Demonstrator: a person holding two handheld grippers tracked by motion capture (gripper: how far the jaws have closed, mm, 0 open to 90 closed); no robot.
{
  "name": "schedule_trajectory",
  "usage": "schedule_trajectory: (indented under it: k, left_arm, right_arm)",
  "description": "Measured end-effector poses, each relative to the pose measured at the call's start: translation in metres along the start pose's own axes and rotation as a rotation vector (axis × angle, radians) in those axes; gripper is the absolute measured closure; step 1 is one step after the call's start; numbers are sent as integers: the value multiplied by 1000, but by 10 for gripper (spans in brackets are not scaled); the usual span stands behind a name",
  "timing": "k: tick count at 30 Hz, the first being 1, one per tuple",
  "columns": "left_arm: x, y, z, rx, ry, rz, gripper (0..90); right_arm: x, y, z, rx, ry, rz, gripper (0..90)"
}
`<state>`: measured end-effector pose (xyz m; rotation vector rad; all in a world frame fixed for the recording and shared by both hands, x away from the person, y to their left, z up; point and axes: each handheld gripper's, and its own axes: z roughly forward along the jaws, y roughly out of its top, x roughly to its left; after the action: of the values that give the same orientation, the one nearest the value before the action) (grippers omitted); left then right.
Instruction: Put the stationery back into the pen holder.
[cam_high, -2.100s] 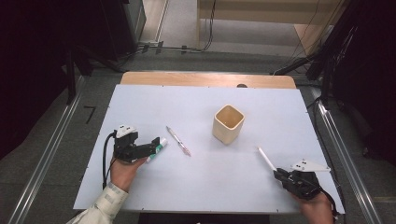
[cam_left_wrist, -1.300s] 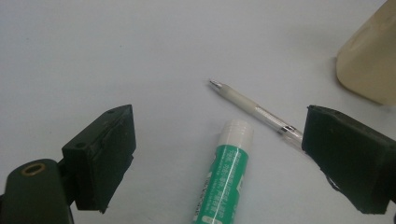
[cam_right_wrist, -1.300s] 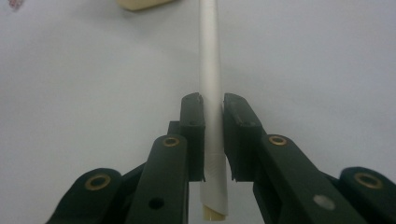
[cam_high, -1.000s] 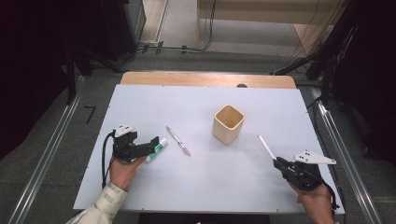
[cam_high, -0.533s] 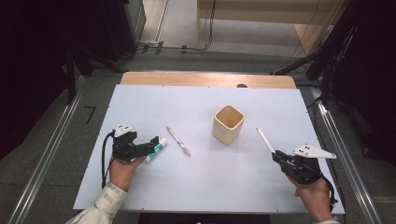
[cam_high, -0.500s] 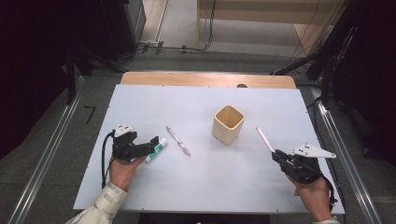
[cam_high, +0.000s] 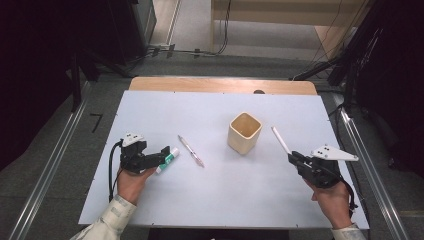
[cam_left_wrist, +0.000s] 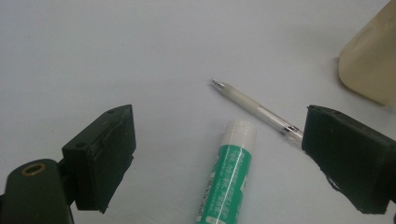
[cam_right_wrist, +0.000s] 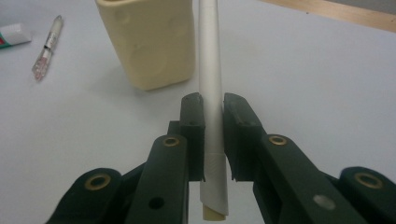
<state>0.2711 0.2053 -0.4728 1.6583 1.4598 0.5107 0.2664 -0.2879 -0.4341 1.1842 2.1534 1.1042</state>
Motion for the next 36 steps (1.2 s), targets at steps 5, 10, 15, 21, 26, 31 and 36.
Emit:
schedule_trajectory:
  k: [5, 10, 15, 21, 26, 31, 36]
  left_arm:
    - [0, 0, 0, 0, -2, 1, 106]
    - [0, 0, 0, 0, -2, 0, 106]
    - [1, 0, -1, -2, -4, 0, 107]
    - [1, 1, -1, -6, -5, -4, 107]
    - [1, 1, -1, -2, -8, -3, 107]
    - [1, 1, 0, -1, -10, -3, 107]
    - [1, 1, -1, -4, -9, -2, 107]
  right_arm:
    - [0, 7, 2, -10, -1, -5, 768]
    - [1, 14, 4, -23, 3, -10, 768]
    - [3, 20, 8, -25, 8, -19, 768]
    - [5, 28, 13, -31, 14, -28, 768]
    - [6, 34, 17, -34, 21, -36, 768]
    - [8, 38, 21, -34, 26, -40, 768]
    - [10, 43, 26, -33, 33, -40, 768]
